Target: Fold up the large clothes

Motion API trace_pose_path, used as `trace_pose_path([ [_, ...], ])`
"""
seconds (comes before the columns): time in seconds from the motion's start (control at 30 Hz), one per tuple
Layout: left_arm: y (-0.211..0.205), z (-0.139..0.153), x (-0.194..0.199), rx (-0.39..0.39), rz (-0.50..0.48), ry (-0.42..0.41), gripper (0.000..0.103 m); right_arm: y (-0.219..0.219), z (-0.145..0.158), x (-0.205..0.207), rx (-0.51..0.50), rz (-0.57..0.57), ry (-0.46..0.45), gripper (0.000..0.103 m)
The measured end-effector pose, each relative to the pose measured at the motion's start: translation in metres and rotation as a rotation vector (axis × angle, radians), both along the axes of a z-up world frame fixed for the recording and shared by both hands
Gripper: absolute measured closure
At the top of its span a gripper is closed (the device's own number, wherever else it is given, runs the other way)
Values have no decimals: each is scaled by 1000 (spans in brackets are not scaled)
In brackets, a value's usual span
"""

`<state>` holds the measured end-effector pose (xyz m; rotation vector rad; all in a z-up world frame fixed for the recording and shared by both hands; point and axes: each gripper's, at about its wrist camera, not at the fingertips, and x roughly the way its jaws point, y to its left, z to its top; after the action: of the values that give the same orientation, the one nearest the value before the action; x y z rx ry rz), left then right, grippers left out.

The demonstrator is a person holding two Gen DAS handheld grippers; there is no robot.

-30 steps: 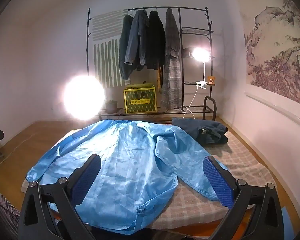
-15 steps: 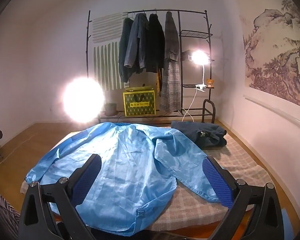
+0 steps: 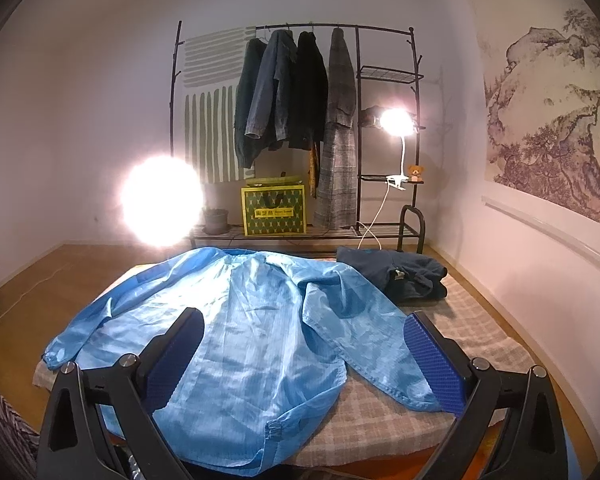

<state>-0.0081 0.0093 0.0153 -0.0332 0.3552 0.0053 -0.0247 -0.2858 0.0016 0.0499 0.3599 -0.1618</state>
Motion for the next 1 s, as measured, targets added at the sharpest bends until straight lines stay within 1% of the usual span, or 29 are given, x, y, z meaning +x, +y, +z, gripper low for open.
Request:
trace_pose_path([
  [0.3, 0, 1, 0, 2, 1, -2, 0, 1, -5, 2, 18, 9, -4, 2],
  [0.57, 0, 1, -1, 4, 1, -5, 0, 2, -5, 0, 15, 3, -20, 1],
  [1.0, 0, 2, -2, 7, 0, -7, 0, 0, -3, 1, 20, -4, -17, 1],
])
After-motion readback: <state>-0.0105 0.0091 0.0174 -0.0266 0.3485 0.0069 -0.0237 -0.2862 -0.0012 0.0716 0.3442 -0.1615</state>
